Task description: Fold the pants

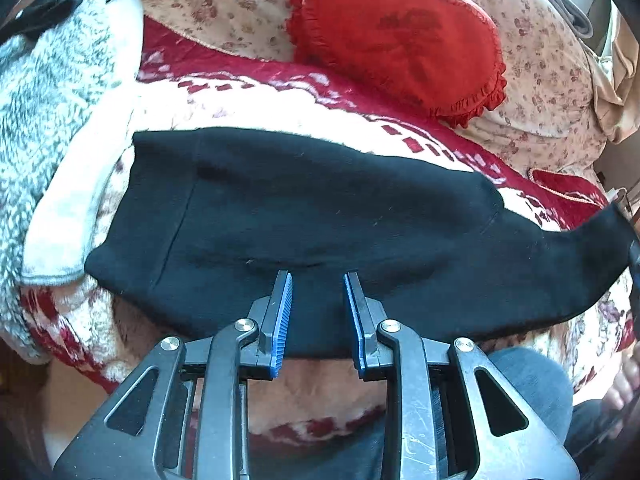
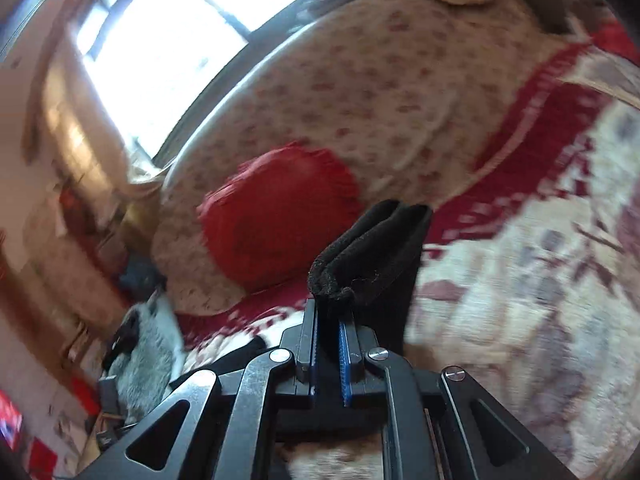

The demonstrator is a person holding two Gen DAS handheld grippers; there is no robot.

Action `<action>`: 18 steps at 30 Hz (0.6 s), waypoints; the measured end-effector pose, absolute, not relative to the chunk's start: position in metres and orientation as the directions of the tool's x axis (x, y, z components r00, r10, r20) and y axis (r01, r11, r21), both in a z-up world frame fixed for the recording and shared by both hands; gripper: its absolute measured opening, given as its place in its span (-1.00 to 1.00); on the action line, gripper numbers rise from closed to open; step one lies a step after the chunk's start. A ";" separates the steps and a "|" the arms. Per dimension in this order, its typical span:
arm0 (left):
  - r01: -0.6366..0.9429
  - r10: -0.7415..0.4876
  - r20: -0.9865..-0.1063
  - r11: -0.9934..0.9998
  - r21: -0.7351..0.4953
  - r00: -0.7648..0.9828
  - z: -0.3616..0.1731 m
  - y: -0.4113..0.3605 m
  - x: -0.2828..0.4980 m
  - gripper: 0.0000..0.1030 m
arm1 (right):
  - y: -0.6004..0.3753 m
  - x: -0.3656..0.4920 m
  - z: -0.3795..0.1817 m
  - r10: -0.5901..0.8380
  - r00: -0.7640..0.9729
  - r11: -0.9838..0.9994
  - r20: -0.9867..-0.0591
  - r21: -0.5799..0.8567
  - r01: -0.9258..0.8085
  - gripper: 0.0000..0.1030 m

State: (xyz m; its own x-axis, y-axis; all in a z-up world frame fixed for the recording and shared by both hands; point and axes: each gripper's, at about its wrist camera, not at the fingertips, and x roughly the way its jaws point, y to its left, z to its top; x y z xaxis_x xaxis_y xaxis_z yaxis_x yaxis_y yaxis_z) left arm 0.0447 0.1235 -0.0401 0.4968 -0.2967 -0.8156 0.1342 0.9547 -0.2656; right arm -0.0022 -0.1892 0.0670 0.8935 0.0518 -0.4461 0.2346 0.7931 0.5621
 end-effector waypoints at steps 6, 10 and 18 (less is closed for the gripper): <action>0.161 -0.304 -0.815 0.953 -0.258 0.494 -0.042 0.120 0.046 -0.42 | -0.093 0.077 0.078 0.363 0.774 0.880 -0.519 0.463 -0.103 -0.85; 0.180 -0.328 -0.810 0.945 -0.274 0.486 -0.037 0.117 0.046 -0.41 | -0.041 0.122 0.045 0.469 0.591 0.879 -0.656 0.413 -0.239 -0.85; 0.246 -0.377 -0.787 0.925 -0.291 0.489 -0.020 0.103 0.040 -0.41 | -0.035 0.150 -0.031 0.535 0.368 0.845 -0.761 0.495 -0.204 -0.81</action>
State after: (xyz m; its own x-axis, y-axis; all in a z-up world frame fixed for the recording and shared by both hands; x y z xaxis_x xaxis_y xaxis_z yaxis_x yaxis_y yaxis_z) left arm 0.0400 0.1026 -0.0201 0.4887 -0.3772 -0.7867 0.2461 0.9247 -0.2905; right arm 0.1500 -0.0353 -0.0314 0.3676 0.5348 -0.7608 -0.2044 0.8445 0.4949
